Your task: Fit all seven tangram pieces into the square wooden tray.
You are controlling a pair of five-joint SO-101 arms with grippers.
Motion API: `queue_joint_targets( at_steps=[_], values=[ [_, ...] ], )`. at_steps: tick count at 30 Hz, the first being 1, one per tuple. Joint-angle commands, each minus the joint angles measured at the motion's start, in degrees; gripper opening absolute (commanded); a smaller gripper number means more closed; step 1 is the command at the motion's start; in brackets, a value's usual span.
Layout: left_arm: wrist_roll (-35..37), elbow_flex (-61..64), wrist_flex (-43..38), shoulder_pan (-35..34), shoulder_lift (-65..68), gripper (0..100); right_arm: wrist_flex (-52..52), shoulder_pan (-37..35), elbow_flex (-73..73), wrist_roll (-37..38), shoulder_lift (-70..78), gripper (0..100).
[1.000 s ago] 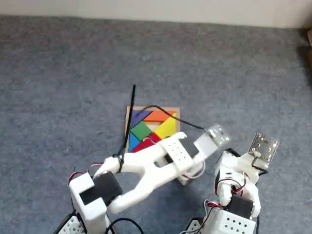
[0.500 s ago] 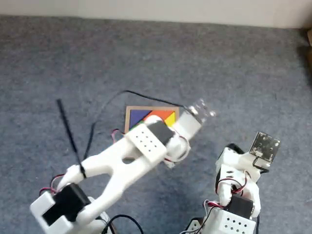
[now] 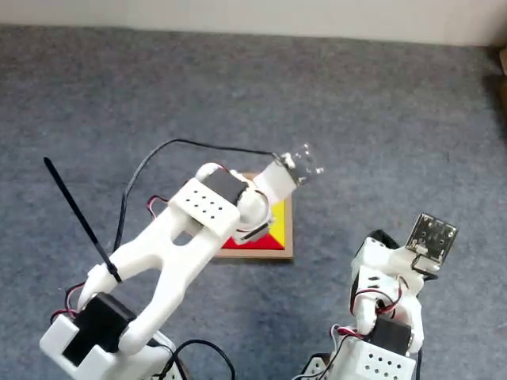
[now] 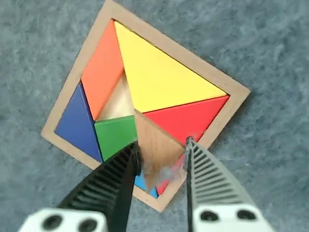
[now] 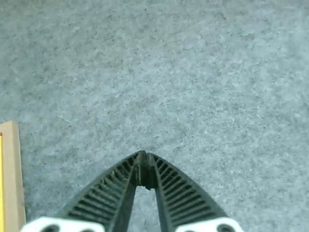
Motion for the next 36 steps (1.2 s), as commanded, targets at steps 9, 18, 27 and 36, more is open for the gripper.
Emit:
queue_joint_targets(
  at_steps=[9, 18, 27, 36],
  values=[
    [4.0, -5.9, 0.4, -6.7, -3.1, 25, -1.3, 0.3, 4.9, 0.0, -0.3, 0.5],
    [4.2, -2.4, 4.2, -4.2, -2.5, 21, -1.3, 0.3, 4.9, 0.0, -0.3, 0.5],
    [10.1, 11.9, -15.2, -3.6, -2.5, 21, -1.3, 0.3, 5.0, 0.0, -0.3, 0.5],
    [12.2, 14.3, -19.4, -3.6, 0.4, 21, -1.3, 0.3, 5.0, 0.0, -0.3, 0.5]
  ],
)
